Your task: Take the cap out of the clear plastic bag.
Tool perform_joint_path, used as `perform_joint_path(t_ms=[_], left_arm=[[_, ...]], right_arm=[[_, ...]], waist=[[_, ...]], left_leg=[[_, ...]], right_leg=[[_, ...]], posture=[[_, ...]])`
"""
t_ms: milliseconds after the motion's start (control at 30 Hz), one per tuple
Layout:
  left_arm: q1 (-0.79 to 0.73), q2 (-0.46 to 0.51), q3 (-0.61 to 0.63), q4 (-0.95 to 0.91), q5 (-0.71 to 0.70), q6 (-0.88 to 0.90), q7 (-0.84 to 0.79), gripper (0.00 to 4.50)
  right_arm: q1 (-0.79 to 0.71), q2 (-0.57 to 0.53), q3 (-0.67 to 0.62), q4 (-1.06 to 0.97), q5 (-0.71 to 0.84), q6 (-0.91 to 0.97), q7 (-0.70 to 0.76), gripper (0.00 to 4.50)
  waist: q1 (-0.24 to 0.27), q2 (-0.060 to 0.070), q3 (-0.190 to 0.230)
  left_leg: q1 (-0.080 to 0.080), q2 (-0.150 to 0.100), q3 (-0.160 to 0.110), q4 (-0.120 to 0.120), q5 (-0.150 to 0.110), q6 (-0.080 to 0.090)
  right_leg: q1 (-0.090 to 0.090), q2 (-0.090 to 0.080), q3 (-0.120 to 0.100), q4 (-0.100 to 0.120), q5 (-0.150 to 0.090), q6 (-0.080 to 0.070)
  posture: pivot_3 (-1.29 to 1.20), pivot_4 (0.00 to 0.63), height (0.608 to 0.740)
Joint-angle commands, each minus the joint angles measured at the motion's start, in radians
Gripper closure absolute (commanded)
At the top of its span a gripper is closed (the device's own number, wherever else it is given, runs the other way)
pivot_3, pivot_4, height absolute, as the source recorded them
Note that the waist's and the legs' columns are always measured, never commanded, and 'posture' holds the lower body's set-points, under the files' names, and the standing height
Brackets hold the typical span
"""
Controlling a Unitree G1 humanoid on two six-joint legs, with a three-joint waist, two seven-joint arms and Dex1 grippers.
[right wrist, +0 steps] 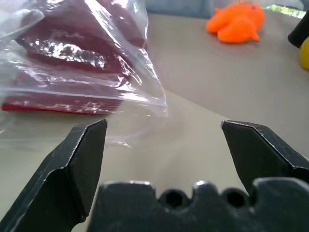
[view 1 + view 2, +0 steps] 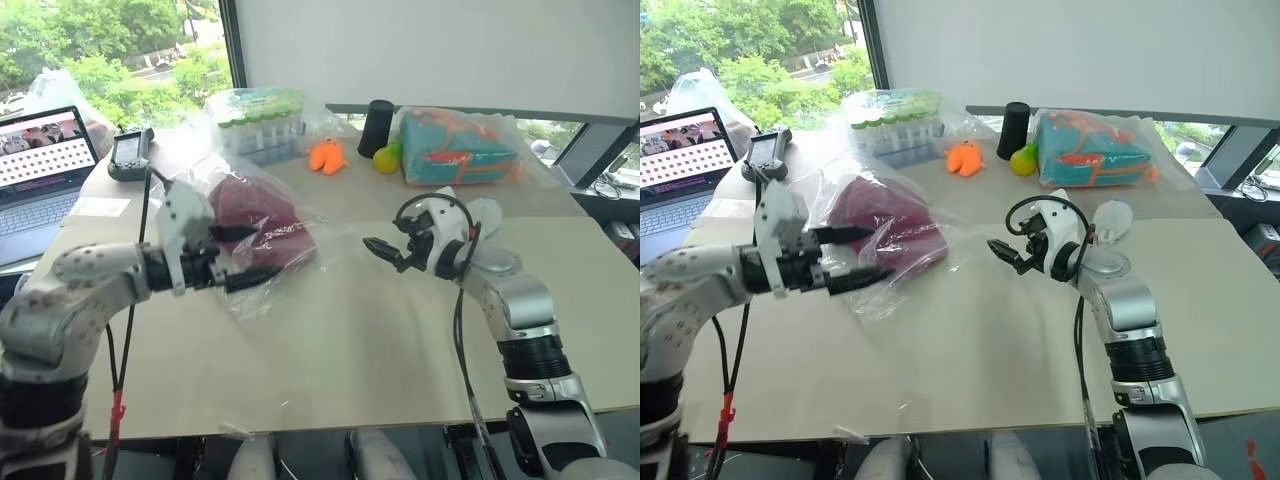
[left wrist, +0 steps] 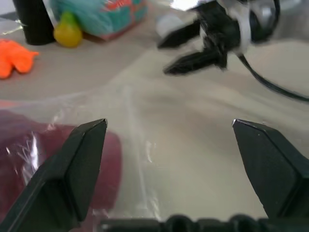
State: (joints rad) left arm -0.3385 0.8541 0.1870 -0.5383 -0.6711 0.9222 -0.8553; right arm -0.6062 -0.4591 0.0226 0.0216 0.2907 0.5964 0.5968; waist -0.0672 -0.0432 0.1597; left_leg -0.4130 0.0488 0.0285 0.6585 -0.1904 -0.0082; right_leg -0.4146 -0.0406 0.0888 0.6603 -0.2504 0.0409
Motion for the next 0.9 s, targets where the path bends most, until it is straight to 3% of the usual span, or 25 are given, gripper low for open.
perform_joint_path(t_ms=[33,233,433,700,733,767,900], left_arm=[[0.050,0.054,-0.083,-0.070,0.100,-0.056,0.029,0.03],[0.046,0.057,-0.277,0.013,0.381,-0.239,0.134,0.03],[0.017,-0.006,-0.367,0.068,0.506,-0.276,0.200,0.03],[-0.032,-0.075,-0.416,0.110,0.647,-0.213,0.294,0.03],[-0.040,-0.089,-0.408,0.113,0.649,-0.204,0.304,0.56],[-0.049,-0.100,-0.400,0.114,0.647,-0.199,0.305,0.75],[-0.069,-0.124,-0.390,0.122,0.661,-0.198,0.315,2.22]], right_arm=[[-0.016,-0.008,-0.028,-0.023,0.009,-0.015,0.009,0.00],[0.009,-0.038,-0.027,-0.071,0.054,0.006,0.098,0.00],[0.033,-0.056,-0.015,-0.117,0.086,0.031,0.149,0.00],[0.053,-0.047,0.000,-0.167,0.102,0.055,0.160,0.00],[0.054,-0.047,0.002,-0.167,0.100,0.054,0.160,0.00],[0.054,-0.047,0.003,-0.168,0.099,0.055,0.161,0.00],[0.059,-0.049,0.013,-0.178,0.104,0.061,0.175,0.00]], waist=[[0.002,0.000,0.000],[0.009,0.000,0.000],[0.018,0.000,0.000],[0.024,0.000,0.000],[0.024,0.000,0.000],[0.025,0.000,0.000],[0.023,0.000,0.000]], left_leg=[[0.002,0.000,0.000,0.000,0.000,0.000],[0.003,0.000,0.000,-0.002,0.000,0.000],[-0.007,-0.001,0.002,-0.008,0.000,0.000],[-0.007,-0.001,0.002,-0.010,0.000,0.000],[-0.007,-0.001,0.002,-0.010,0.000,0.000],[-0.007,-0.001,0.001,-0.010,0.000,0.000],[-0.007,-0.001,0.001,-0.009,0.000,0.000]], right_leg=[[0.001,0.000,0.000,0.000,0.000,0.000],[0.002,0.000,0.001,0.000,-0.001,-0.002],[-0.010,0.000,0.003,-0.002,0.002,-0.007],[-0.010,0.000,0.002,-0.004,0.002,-0.007],[-0.010,0.000,0.002,-0.003,0.002,-0.007],[-0.010,0.000,0.002,-0.003,0.003,-0.007],[-0.010,0.000,0.002,-0.003,0.003,-0.007]], posture=[[0.00,0.150,0.740],[0.00,0.150,0.740],[0.00,0.150,0.740],[0.00,0.150,0.740],[0.00,0.150,0.740],[0.00,0.150,0.740],[0.00,0.150,0.740]])
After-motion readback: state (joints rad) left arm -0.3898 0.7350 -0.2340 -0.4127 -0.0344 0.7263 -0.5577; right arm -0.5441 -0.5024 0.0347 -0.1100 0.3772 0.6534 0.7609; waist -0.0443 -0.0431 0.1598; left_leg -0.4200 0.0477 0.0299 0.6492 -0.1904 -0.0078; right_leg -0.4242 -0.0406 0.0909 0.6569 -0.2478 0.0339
